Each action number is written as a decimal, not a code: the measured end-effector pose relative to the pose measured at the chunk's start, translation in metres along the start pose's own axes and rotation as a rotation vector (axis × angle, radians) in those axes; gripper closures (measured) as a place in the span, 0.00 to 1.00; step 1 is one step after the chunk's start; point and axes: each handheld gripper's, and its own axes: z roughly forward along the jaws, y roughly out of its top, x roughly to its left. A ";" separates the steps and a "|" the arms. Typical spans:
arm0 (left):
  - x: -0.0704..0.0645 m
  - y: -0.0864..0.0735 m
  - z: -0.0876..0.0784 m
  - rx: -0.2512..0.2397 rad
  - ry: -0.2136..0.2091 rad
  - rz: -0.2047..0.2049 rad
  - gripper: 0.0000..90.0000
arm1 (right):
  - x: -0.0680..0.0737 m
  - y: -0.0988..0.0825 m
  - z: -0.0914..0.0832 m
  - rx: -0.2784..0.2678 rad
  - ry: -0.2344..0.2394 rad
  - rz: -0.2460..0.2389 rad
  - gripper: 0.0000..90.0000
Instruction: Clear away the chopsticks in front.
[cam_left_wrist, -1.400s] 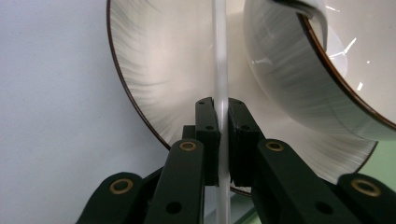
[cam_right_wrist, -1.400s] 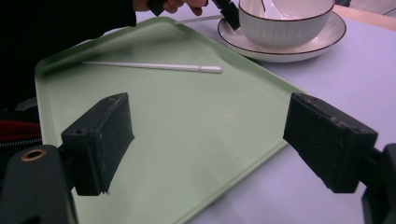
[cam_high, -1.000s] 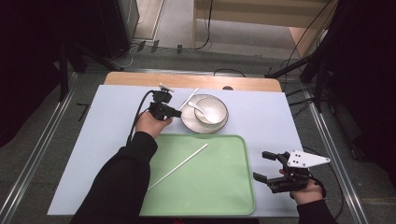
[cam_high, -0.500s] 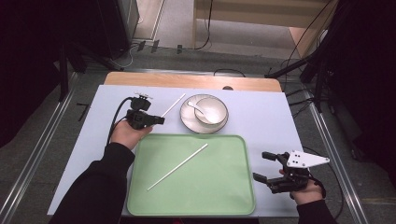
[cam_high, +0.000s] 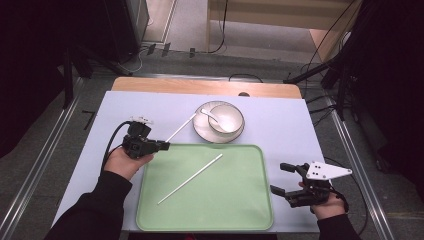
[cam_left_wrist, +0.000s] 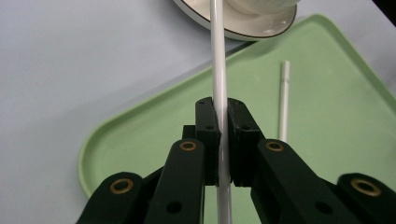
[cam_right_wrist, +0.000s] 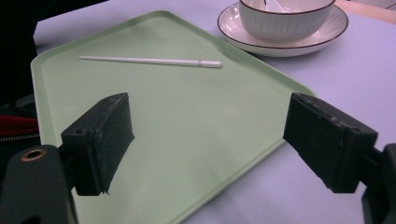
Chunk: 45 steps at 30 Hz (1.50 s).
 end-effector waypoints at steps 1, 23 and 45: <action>-0.001 -0.002 -0.003 -0.004 -0.007 0.007 0.95 | 0.000 0.000 0.000 0.000 0.000 0.000 0.18; -0.033 -0.043 0.002 0.024 -0.062 0.066 0.95 | 0.001 0.001 0.000 -0.001 0.006 -0.006 0.18; -0.034 -0.050 0.049 0.168 -0.071 0.066 0.95 | 0.000 0.001 0.002 0.005 0.007 -0.002 0.18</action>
